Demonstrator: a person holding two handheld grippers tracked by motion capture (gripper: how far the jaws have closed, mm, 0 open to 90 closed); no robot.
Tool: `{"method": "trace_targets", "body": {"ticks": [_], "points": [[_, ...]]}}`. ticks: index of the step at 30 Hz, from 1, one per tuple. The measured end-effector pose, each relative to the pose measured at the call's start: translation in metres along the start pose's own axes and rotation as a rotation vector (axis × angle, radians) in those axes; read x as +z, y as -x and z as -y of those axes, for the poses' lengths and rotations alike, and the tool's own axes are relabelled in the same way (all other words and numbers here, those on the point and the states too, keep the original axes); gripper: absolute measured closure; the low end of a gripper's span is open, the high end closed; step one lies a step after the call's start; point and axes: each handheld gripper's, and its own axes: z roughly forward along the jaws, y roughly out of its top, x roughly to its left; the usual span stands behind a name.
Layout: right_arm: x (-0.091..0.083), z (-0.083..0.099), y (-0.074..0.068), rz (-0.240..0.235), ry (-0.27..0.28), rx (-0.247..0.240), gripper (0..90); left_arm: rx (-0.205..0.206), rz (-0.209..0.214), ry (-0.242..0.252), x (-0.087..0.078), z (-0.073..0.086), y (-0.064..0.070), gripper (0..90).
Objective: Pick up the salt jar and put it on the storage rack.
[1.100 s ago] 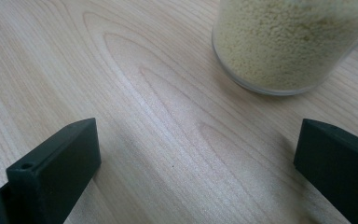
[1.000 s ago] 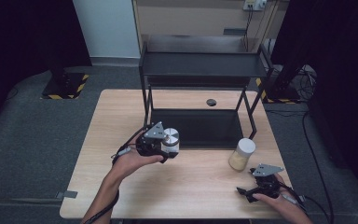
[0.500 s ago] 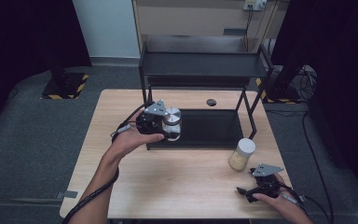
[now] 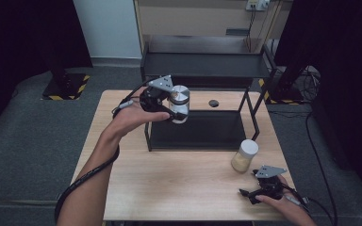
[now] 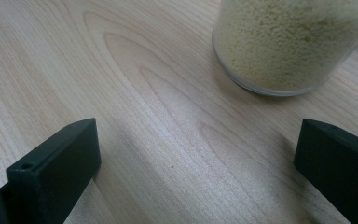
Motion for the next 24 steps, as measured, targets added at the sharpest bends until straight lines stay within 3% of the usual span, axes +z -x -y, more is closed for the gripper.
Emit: {"method": "trace_targets", "body": {"ticks": [9,19,24], "points": [[0.0,0.0,0.0,0.0,0.0,0.0,1.3,0.003,-0.036,0.006,-0.02,-0.036,-0.009,30.0],[0.0,0.0,0.0,0.0,-0.001,0.002,1.3,-0.021,-0.06,-0.008,-0.028,-0.056,-0.017,30.0],[0.0,0.0,0.0,0.0,-0.001,0.002,1.3,-0.025,-0.071,0.007,-0.033,-0.065,-0.019,30.0]]}}
